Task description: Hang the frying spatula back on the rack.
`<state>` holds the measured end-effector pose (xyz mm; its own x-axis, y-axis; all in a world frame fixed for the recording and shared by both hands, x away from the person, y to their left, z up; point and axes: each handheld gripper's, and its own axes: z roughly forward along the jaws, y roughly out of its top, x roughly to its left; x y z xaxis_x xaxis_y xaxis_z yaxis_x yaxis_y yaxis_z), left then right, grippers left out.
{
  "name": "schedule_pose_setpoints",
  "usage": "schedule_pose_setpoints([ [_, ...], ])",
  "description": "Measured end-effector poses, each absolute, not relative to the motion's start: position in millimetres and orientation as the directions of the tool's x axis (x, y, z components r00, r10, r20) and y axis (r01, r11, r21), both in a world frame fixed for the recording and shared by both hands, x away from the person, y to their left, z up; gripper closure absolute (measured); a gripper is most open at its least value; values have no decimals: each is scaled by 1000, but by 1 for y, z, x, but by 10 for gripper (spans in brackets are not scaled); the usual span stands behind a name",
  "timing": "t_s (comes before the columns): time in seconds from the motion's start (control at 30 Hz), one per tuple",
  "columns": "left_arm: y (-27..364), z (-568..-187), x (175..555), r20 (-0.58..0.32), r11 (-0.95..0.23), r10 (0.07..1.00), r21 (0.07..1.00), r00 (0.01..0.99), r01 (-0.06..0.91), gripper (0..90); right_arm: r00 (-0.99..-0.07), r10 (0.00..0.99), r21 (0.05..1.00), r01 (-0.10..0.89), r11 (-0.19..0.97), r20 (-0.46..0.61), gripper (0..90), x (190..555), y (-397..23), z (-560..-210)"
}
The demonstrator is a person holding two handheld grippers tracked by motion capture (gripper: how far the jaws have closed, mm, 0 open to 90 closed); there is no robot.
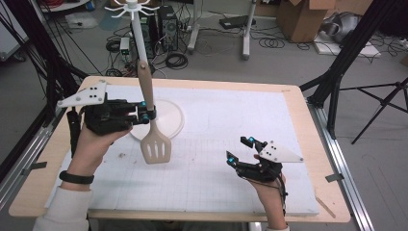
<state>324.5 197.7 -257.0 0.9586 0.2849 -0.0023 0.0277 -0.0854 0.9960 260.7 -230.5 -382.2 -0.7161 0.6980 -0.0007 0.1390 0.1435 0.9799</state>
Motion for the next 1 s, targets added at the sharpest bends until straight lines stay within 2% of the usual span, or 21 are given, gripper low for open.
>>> schedule_pose_setpoints([
  [0.33, 208, -238, 349, -32, -93, 337, 993, 941, 67, 784, -684, 729, 982, 139, 130, 1, 278, 259, -245, -395],
  [0.53, 219, -237, 364, -63, -69, 370, 993, 927, 95, 784, -662, 749, 981, 149, 125, 5, 238, 259, -252, -396],
  [1.0, 223, -231, 390, -96, -67, 404, 989, 910, 134, 784, -648, 761, 983, 152, 102, 21, 227, 260, -261, -397],
])
